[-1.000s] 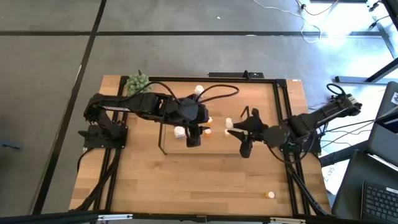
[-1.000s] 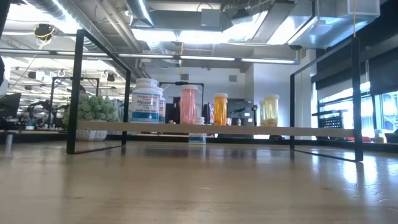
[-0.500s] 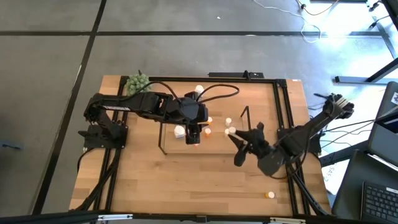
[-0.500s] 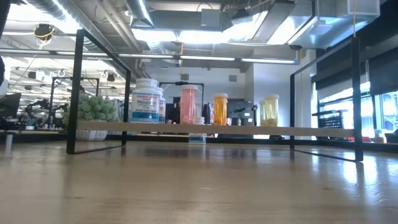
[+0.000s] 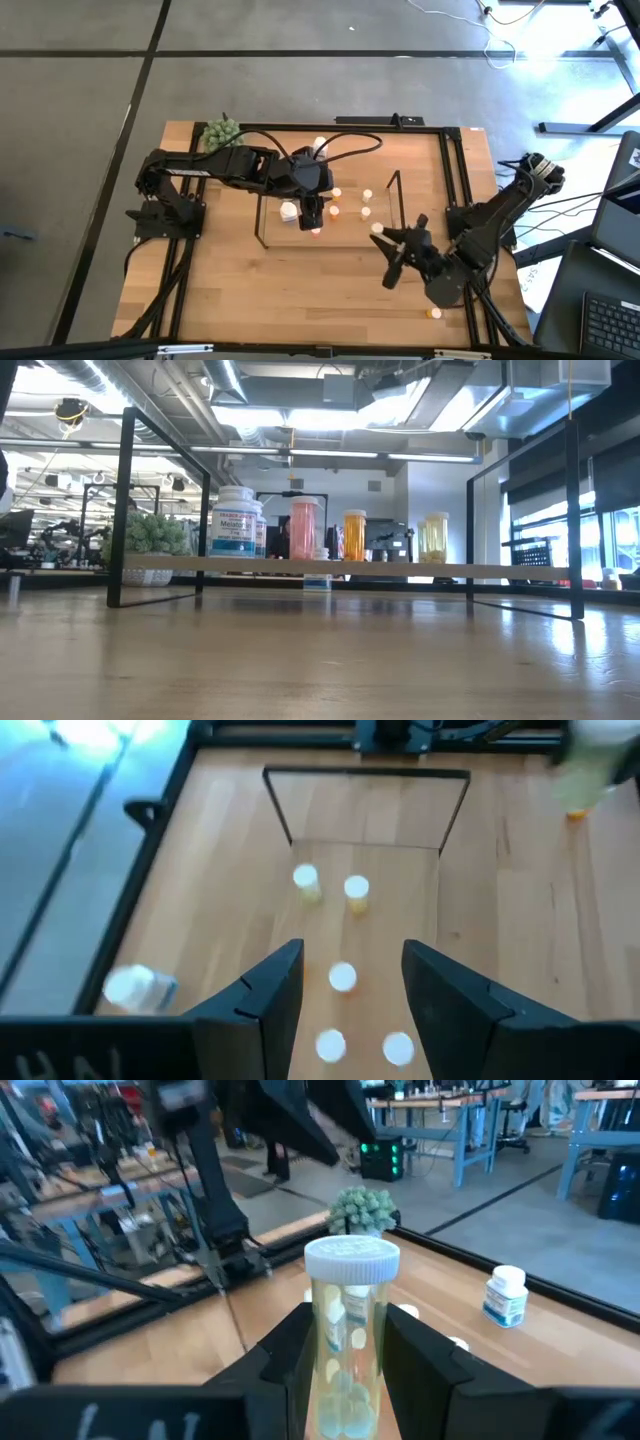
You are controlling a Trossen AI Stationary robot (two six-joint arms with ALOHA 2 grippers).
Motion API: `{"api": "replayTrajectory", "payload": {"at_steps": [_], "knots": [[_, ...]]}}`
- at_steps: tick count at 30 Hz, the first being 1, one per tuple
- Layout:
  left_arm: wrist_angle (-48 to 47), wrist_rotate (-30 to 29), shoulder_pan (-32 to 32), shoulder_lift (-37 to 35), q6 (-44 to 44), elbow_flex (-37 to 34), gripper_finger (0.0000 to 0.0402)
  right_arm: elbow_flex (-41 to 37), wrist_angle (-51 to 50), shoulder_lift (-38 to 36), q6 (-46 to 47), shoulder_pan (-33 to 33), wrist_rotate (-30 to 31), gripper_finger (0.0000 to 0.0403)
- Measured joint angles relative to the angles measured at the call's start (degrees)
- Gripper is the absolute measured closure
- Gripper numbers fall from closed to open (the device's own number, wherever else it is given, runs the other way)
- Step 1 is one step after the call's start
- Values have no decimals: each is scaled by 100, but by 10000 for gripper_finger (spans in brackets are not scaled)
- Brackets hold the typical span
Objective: Pick and place medicine bottles onto shelf by color
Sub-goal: Put the yellow pill bottle on the shelf aligned with the other yellow pill bottles
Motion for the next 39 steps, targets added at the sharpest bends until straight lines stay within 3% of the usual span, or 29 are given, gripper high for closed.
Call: {"api": "replayTrajectory", "payload": {"at_steps": [6, 16, 22, 31, 39], "knots": [[-216, 2, -65, 4, -393, -2, 238, 0, 13, 254, 498, 454, 574, 295], [-244, 0, -78, 4, -337, -2, 238, 0, 775, 1035, 202, 519, 1113, 295], [-331, 0, -105, 4, -195, -4, 238, 0, 808, 1454, 975, 510, 1379, 295], [-354, 2, -118, 4, -43, -4, 238, 0, 1101, 1913, 799, 425, 1472, 295], [-368, 0, -167, 4, -41, -4, 238, 0, 1091, 2376, 1415, 427, 1487, 295]]}}
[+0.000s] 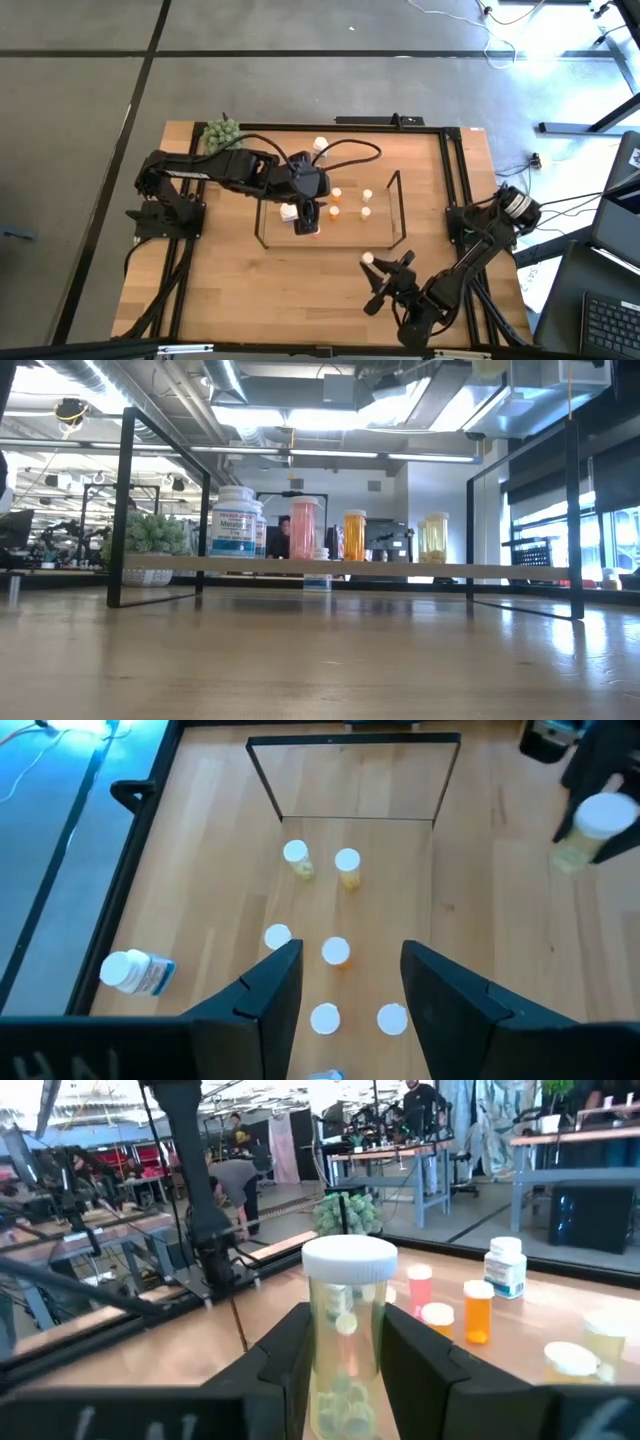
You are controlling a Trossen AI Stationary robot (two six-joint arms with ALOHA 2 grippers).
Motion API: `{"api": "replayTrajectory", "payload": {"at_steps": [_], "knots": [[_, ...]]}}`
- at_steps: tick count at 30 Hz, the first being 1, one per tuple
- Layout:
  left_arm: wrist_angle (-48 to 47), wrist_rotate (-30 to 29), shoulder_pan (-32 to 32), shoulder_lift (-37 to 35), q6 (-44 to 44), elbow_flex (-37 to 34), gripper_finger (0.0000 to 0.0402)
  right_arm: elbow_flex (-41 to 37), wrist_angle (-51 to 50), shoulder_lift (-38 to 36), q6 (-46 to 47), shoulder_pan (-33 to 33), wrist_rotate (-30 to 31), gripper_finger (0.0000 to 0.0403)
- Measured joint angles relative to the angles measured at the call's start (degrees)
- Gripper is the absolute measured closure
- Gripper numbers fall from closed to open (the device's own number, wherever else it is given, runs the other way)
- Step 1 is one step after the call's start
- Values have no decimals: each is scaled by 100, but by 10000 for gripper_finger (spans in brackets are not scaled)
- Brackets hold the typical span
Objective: Pick and place medicine bottles onto shelf by color
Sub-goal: Put the yellow pill bottle on the shelf aligned with the other yellow pill bottles
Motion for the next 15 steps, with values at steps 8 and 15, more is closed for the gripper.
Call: {"api": "replayTrajectory", "payload": {"at_steps": [8, 15], "knots": [[0, 2, -140, 0, -7, 0, 238, 0, -114, 446, -365, -173, 16, 295], [-2, 17, -205, 0, -15, 0, 238, 0, -290, 876, 686, -455, -33, 295]]}}
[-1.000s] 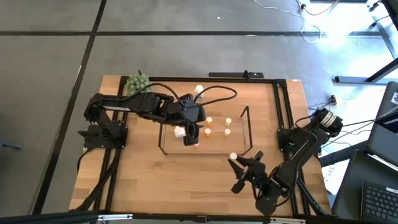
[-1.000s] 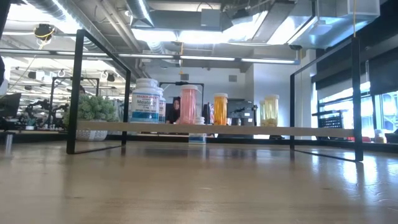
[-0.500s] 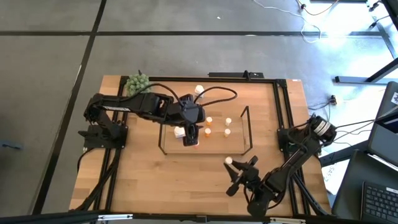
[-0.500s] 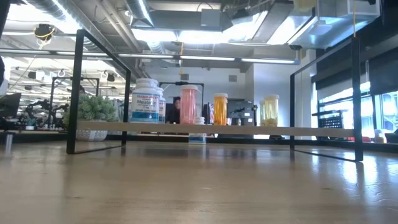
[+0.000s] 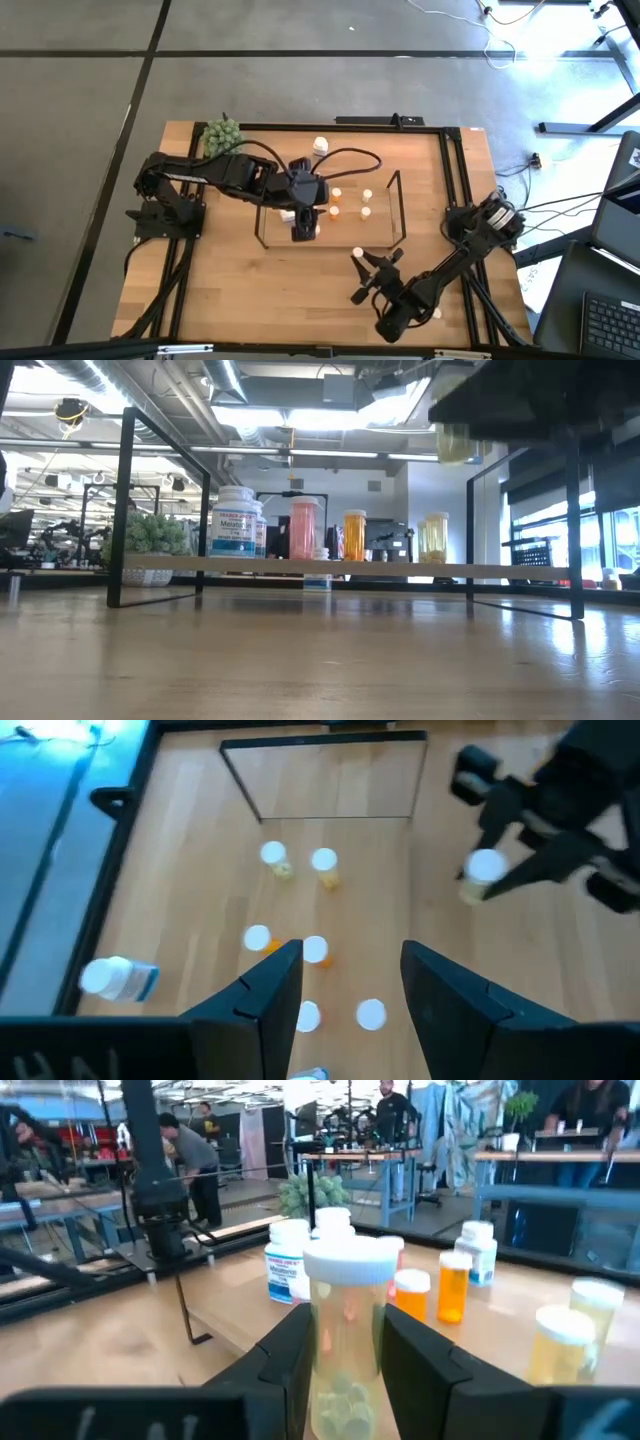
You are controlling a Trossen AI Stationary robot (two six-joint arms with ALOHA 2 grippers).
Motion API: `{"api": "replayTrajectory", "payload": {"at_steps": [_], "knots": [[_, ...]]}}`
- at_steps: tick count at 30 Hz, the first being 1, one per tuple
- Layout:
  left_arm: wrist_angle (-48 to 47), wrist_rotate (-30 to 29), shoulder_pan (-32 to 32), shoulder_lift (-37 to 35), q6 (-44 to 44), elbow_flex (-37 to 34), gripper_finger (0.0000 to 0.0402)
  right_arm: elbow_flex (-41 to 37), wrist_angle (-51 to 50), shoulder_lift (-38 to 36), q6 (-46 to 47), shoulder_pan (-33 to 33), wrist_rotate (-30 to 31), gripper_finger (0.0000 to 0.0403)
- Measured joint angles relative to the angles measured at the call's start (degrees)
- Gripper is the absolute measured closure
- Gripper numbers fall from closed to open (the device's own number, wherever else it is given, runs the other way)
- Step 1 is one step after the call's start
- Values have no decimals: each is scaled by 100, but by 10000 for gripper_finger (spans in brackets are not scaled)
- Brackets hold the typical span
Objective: Pick and place medicine bottles onto shelf by color
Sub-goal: Put the yellow pill bottle on the shelf aligned with the other yellow pill bottles
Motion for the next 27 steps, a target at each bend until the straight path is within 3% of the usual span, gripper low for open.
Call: {"api": "replayTrajectory", "payload": {"at_steps": [5, 10, 16, 27], "knots": [[-27, 777, 2, 0, -11, 0, 238, 0, -557, 86, 806, -51, -83, 295], [-67, 888, 2, 0, -27, 0, 238, 2, -1166, 86, 1370, -205, -353, 295], [-70, 951, 4, 0, -21, 0, 238, 2, -1287, 86, 1414, -303, -568, 295], [821, 2045, 143, 15, 1120, -821, 238, 2, -1275, 86, 1407, -303, -568, 295]]}}
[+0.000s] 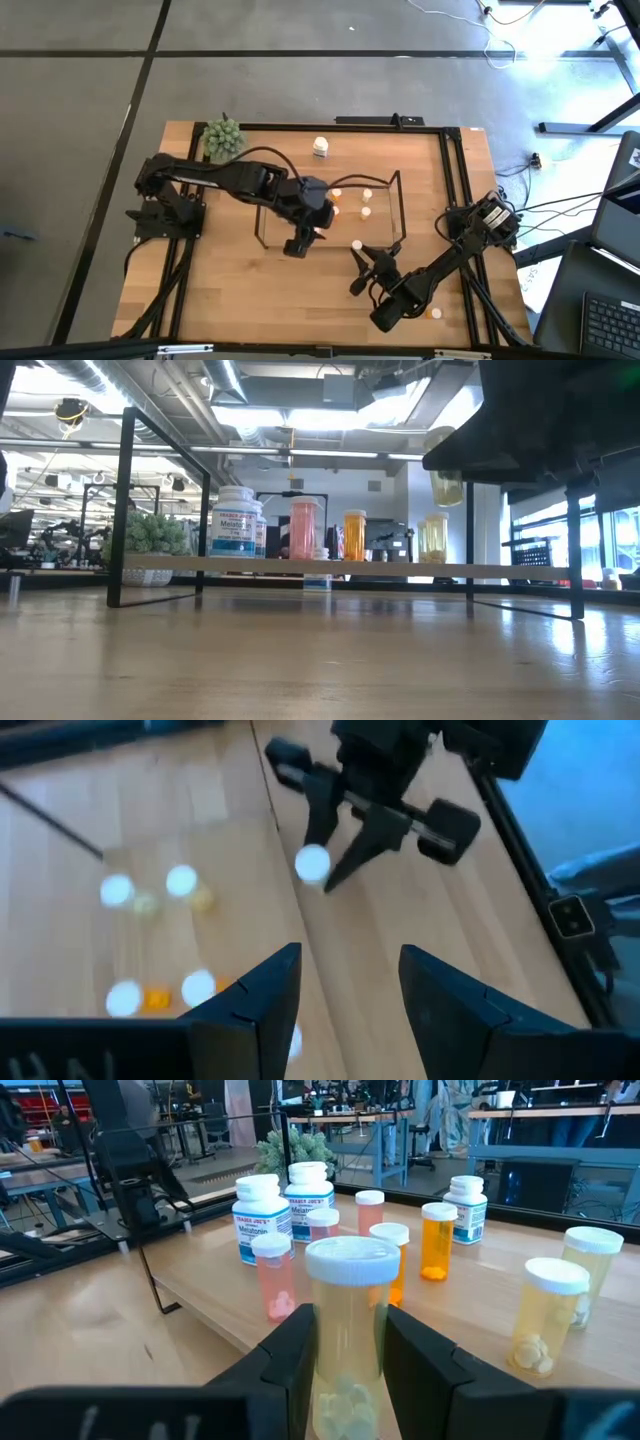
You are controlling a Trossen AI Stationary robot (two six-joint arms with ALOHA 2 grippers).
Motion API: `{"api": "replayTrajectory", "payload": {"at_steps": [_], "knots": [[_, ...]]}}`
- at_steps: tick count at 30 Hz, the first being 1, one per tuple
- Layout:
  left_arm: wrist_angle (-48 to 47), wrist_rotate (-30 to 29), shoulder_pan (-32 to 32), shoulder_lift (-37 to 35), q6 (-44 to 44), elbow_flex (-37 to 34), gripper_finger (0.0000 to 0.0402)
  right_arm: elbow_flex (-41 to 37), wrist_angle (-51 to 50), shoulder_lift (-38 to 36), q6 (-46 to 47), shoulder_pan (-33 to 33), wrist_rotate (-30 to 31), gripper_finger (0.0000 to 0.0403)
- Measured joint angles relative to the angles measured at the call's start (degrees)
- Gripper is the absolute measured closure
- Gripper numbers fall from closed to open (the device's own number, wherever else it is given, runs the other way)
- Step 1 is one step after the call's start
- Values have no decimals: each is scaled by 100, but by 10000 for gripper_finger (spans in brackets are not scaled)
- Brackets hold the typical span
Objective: Pick and place medicine bottles onto shelf by color
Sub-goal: Put the yellow pill bottle on the shelf aligned with the other yellow pill bottles
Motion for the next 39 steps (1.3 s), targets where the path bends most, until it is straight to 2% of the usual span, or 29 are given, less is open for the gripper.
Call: {"api": "replayTrajectory", "payload": {"at_steps": [7, 10, 21, 27, 31, 36, 39], "knots": [[1492, 761, 284, -2, 253, -678, 238, 0, 31, 0, -7, -4, 15, 295], [1837, 838, 375, 92, 401, -904, 238, 0, 35, 0, -10, -15, 17, 295], [1831, 805, 464, 498, 548, -951, 238, -41, -150, -2, 39, -129, -209, 295], [1775, 791, 464, 503, 548, -949, 238, -482, -195, -2, 991, -88, -354, 295], [1776, 792, 464, 503, 554, -949, 238, -625, -162, -2, 1293, -24, -326, 295], [1776, 790, 464, 503, 544, -949, 238, -510, -146, -2, 1259, -36, -290, 295], [1761, 793, 464, 525, 548, -947, 238, -363, -163, -2, 913, -26, -260, 295]]}}
